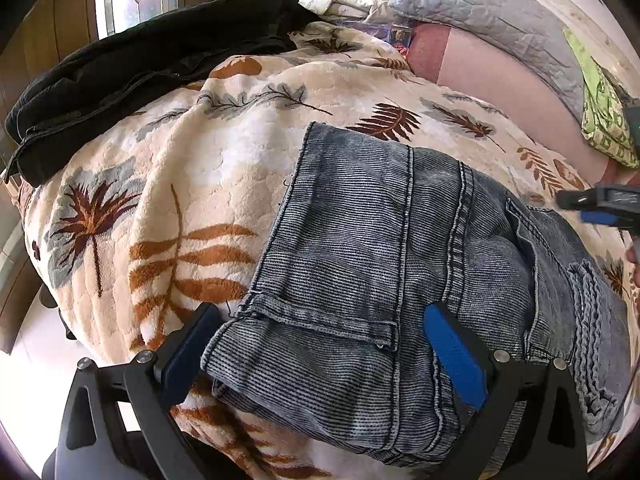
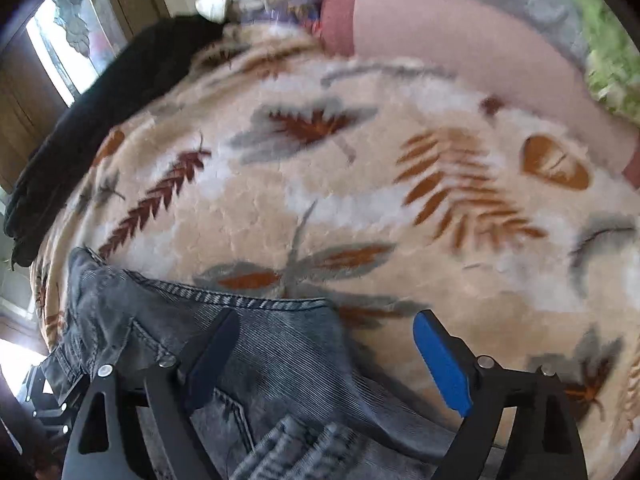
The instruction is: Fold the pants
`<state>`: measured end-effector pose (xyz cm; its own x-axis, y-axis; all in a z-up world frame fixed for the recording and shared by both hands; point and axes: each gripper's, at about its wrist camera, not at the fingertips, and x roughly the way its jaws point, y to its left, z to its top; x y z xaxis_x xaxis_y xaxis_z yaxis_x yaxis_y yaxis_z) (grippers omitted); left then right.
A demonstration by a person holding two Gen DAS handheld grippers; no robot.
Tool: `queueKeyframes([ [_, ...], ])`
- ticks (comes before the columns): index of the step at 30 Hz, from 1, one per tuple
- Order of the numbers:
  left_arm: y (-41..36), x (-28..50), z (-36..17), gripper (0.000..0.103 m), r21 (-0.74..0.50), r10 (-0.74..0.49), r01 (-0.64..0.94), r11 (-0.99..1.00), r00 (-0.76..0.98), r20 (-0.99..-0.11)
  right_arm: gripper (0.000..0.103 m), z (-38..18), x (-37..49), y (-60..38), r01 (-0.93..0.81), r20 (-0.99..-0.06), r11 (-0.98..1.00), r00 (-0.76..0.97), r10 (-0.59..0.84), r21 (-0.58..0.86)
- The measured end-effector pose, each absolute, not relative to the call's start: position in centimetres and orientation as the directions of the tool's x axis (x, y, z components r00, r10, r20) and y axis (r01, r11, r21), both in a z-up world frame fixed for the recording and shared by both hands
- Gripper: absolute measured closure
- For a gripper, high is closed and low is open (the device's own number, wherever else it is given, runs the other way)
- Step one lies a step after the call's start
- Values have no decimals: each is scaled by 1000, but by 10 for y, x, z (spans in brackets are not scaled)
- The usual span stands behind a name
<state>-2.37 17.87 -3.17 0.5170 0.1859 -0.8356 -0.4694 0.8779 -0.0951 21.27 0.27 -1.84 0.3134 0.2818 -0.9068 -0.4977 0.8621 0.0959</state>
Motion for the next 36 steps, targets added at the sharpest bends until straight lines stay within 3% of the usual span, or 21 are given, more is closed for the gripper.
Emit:
queueKeyframes([
  [1, 179, -24, -32, 1, -95, 186, -467, 879, 520, -834, 50, -30, 216, 8, -511, -924, 851, 256, 283, 119],
  [2, 179, -24, -32, 1, -95, 186, -466, 880, 521, -833, 79, -38, 216, 13, -521, -937, 846, 224, 268, 117],
  [8, 178, -23, -31, 1, -89, 191, -465, 881, 521, -832, 84, -35, 200, 33, -560, -922, 823, 362, 138, -96],
  [9, 177, -23, -31, 1, -86, 194, -467, 880, 519, -832, 94, -36, 201, 34, -540, -909, 827, 407, 91, -159],
  [11, 178, -23, -31, 1, -85, 195, -466, 881, 520, -832, 94, -39, 204, 31, -523, -911, 841, 400, 96, -141],
  [14, 179, -23, -31, 1, -88, 191, -460, 883, 525, -829, 86, -27, 203, 19, -493, -903, 868, 395, 166, -56],
  [17, 178, -23, -30, 1, -86, 195, -461, 883, 527, -827, 54, 2, 197, -7, -437, -873, 899, 431, 229, 21],
  [20, 177, -23, -30, 1, -84, 200, -467, 880, 526, -826, 39, 25, 178, -33, -422, -844, 899, 435, 315, 118],
  [27, 178, -24, -29, 1, -84, 206, -473, 877, 527, -825, 37, 22, 109, -75, -418, -827, 876, 384, 411, 241],
  [32, 176, -24, -28, 1, -76, 218, -484, 872, 523, -824, 30, -31, 94, -87, -381, -907, 903, 275, 318, 201],
  [36, 176, -24, -28, 1, -68, 226, -479, 875, 529, -818, 30, -12, 84, -91, -391, -873, 894, 330, 358, 219],
])
